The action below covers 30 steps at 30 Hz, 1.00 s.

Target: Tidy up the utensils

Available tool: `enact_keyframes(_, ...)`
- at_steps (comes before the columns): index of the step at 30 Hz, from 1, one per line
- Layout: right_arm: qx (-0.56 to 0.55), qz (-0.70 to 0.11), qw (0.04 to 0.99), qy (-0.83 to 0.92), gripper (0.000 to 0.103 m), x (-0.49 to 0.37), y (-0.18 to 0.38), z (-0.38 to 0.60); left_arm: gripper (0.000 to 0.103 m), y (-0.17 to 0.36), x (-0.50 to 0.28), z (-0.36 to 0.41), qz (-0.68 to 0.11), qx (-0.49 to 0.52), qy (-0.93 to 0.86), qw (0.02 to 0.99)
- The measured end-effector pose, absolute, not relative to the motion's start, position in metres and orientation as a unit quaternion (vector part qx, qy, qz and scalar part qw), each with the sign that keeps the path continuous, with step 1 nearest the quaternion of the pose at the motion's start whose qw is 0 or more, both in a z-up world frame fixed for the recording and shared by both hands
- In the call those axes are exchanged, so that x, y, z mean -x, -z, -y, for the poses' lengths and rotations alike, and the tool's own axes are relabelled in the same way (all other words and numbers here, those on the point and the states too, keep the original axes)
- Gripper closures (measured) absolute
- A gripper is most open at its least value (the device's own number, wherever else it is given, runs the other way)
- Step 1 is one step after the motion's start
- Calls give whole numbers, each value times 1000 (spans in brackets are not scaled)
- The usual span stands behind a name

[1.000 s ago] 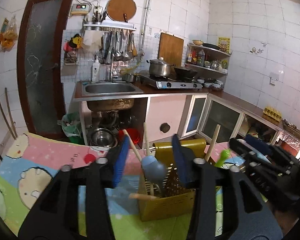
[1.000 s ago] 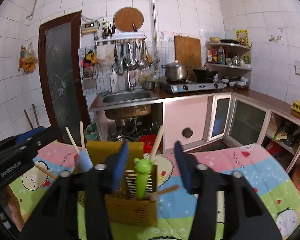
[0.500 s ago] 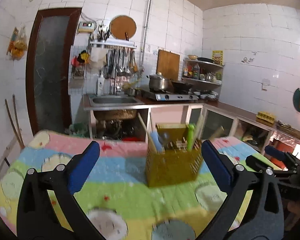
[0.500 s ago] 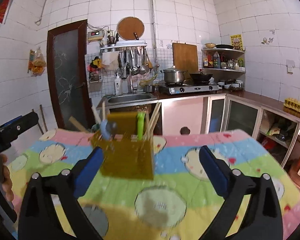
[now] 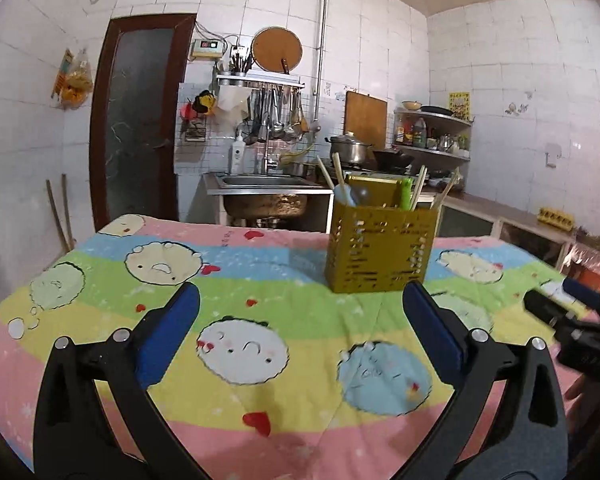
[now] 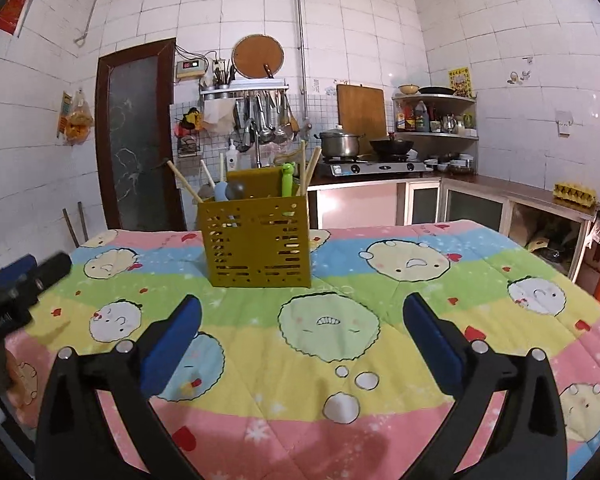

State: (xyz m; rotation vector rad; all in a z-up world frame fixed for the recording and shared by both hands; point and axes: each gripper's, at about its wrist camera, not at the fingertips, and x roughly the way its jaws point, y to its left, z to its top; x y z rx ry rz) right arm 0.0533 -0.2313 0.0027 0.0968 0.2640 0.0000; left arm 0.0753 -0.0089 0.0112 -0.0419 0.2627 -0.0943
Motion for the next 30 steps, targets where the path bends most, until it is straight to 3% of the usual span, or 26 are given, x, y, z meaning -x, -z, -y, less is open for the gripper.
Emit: enact_keyframes(30,-26,-110,993,25,4,-42,2,221,5,-1,-64,17,-117,-7,27,993)
